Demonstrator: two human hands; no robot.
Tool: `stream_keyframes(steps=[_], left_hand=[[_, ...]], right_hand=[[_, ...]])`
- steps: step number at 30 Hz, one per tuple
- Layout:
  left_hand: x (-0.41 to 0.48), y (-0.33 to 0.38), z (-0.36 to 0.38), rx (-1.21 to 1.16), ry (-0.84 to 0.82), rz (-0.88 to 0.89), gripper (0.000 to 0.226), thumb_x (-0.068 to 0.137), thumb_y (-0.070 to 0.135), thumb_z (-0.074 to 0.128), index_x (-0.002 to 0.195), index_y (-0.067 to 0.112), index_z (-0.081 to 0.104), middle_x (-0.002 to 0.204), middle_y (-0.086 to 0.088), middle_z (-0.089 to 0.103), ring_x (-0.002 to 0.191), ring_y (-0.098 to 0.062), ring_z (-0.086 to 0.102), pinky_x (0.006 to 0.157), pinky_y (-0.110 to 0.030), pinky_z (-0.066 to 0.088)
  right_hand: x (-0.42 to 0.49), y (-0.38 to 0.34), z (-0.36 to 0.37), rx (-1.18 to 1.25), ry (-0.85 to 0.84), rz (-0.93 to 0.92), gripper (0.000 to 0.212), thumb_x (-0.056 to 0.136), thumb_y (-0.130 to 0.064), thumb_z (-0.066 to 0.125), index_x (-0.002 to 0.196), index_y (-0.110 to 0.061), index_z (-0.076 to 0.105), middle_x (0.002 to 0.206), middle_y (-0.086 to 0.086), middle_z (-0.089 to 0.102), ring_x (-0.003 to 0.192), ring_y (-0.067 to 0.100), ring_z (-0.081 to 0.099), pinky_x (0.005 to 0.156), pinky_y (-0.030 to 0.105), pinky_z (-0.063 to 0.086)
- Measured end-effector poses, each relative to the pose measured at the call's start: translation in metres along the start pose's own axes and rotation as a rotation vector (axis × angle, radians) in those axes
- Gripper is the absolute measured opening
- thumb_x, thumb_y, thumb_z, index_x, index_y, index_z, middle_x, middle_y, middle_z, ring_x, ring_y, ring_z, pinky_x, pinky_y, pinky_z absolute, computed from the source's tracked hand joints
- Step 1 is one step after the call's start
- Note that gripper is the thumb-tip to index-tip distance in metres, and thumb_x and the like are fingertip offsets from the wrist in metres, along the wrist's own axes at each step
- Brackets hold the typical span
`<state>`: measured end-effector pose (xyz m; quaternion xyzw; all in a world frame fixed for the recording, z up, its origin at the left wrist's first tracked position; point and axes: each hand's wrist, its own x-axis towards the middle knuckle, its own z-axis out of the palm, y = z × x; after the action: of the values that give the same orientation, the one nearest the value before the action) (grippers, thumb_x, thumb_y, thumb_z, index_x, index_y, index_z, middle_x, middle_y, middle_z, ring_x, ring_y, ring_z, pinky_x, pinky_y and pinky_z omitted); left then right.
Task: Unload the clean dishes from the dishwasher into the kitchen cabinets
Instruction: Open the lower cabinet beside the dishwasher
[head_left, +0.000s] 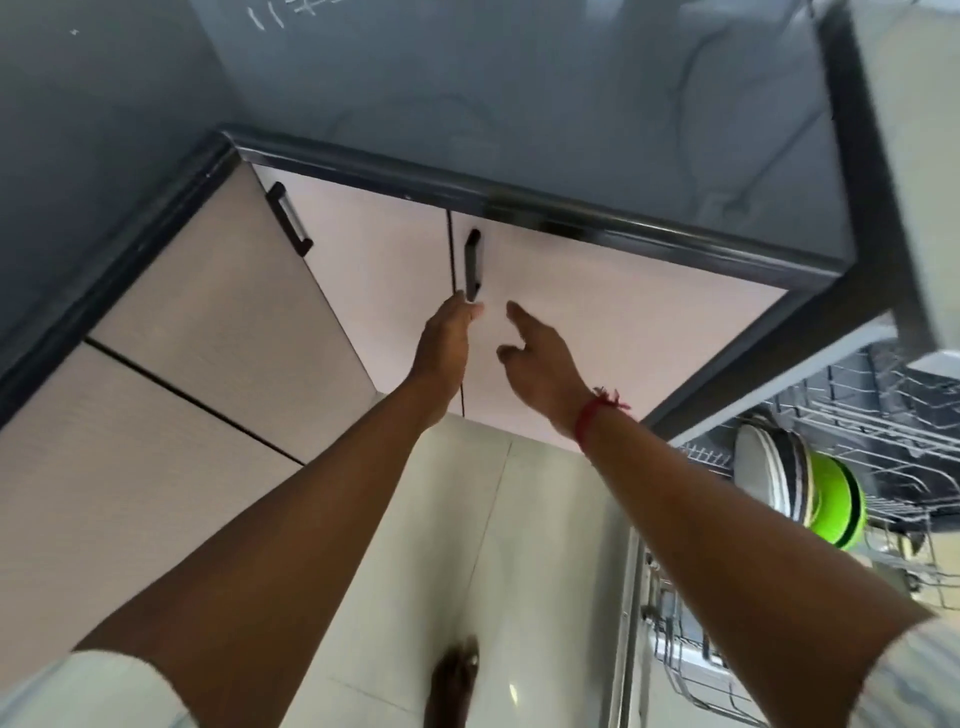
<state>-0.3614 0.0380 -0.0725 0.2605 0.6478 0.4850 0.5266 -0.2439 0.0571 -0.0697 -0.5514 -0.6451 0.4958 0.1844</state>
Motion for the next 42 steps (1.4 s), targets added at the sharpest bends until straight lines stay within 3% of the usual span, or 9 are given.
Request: stream_keyframes(steps=[3,7,12,16,19,22,34,39,42], left_hand=[[0.022,0.010,-0.008,-0.293,-0.015,-0.058,0.042,0.099,0.037,0.035,0.132,0.019,0.053,0.145,-0.002,0.050,0.132,-0.020,0.045,0.105,-0.040,0.031],[0.042,0.018,-0.011,-0.363,0.020,-0.017,0.048,0.100,0.038,0.028,0.133,0.015,0.054,0.143,0.000,0.052,0.131,-0.019,0.045,0.109,-0.041,0.028],[0.050,0.019,-0.013,-0.267,-0.074,0.074,0.042,0.103,0.028,0.026,0.123,0.010,0.059,0.111,0.003,0.064,0.103,-0.004,0.056,0.089,-0.023,0.035],[0.042,0.010,-0.012,-0.203,-0.118,0.081,0.045,0.104,0.026,0.024,0.139,0.012,0.048,0.139,-0.003,0.052,0.127,-0.011,0.044,0.105,-0.028,0.027],[0.028,0.004,-0.019,-0.253,-0.123,0.094,0.046,0.104,0.023,0.022,0.141,0.013,0.047,0.143,0.000,0.050,0.133,-0.009,0.041,0.114,-0.030,0.023],[0.002,-0.013,-0.026,-0.243,-0.138,0.100,0.050,0.104,0.022,0.015,0.146,0.015,0.041,0.151,0.001,0.043,0.140,-0.009,0.035,0.114,-0.028,0.021],[-0.161,-0.091,0.002,-0.186,-0.139,0.090,0.051,0.101,0.004,0.019,0.150,0.012,0.028,0.156,0.001,0.032,0.144,-0.010,0.030,0.113,-0.019,0.022],[-0.220,-0.117,0.035,-0.106,-0.167,0.061,0.048,0.103,0.005,0.017,0.150,0.013,0.026,0.157,-0.001,0.030,0.143,-0.011,0.031,0.103,-0.006,0.030],[-0.247,-0.134,0.060,-0.015,-0.226,0.037,0.046,0.105,0.011,0.020,0.150,0.020,0.026,0.156,0.004,0.030,0.132,0.002,0.038,0.094,-0.001,0.031]], right_hand=[[0.032,-0.014,0.007,0.202,0.035,0.077,0.069,0.089,0.014,0.041,0.152,-0.012,0.029,0.156,0.005,0.033,0.143,0.023,0.033,0.117,0.040,0.031],[0.058,-0.019,0.011,0.290,0.026,0.091,0.079,0.082,0.025,0.037,0.151,-0.014,0.032,0.156,0.003,0.034,0.143,0.026,0.032,0.114,0.046,0.035],[0.074,-0.023,0.028,0.297,0.004,0.056,0.085,0.078,0.028,0.037,0.149,-0.018,0.036,0.154,-0.003,0.037,0.143,0.020,0.032,0.106,0.033,0.038],[0.070,-0.019,0.037,0.297,0.013,0.025,0.086,0.076,0.026,0.037,0.147,-0.022,0.038,0.150,-0.004,0.041,0.137,0.023,0.042,0.092,0.030,0.046],[0.053,-0.014,0.046,0.299,0.030,0.004,0.088,0.074,0.028,0.037,0.149,-0.018,0.035,0.149,-0.003,0.042,0.136,0.020,0.043,0.103,0.035,0.047],[0.024,-0.005,0.055,0.271,0.041,-0.040,0.089,0.071,0.028,0.036,0.149,-0.015,0.036,0.149,-0.002,0.043,0.138,0.013,0.039,0.111,0.021,0.034],[-0.140,0.062,0.047,0.185,-0.062,-0.007,0.094,0.074,0.020,0.036,0.153,-0.030,0.025,0.151,-0.019,0.033,0.135,-0.009,0.025,0.111,0.022,0.026],[-0.202,0.094,0.017,0.147,-0.083,0.002,0.094,0.075,0.021,0.036,0.152,-0.033,0.024,0.147,-0.020,0.032,0.107,-0.031,0.039,0.081,-0.006,0.034],[-0.236,0.116,-0.005,0.143,-0.078,0.028,0.095,0.077,0.022,0.036,0.153,-0.032,0.020,0.142,-0.021,0.030,0.113,-0.015,0.047,0.076,-0.007,0.039]])
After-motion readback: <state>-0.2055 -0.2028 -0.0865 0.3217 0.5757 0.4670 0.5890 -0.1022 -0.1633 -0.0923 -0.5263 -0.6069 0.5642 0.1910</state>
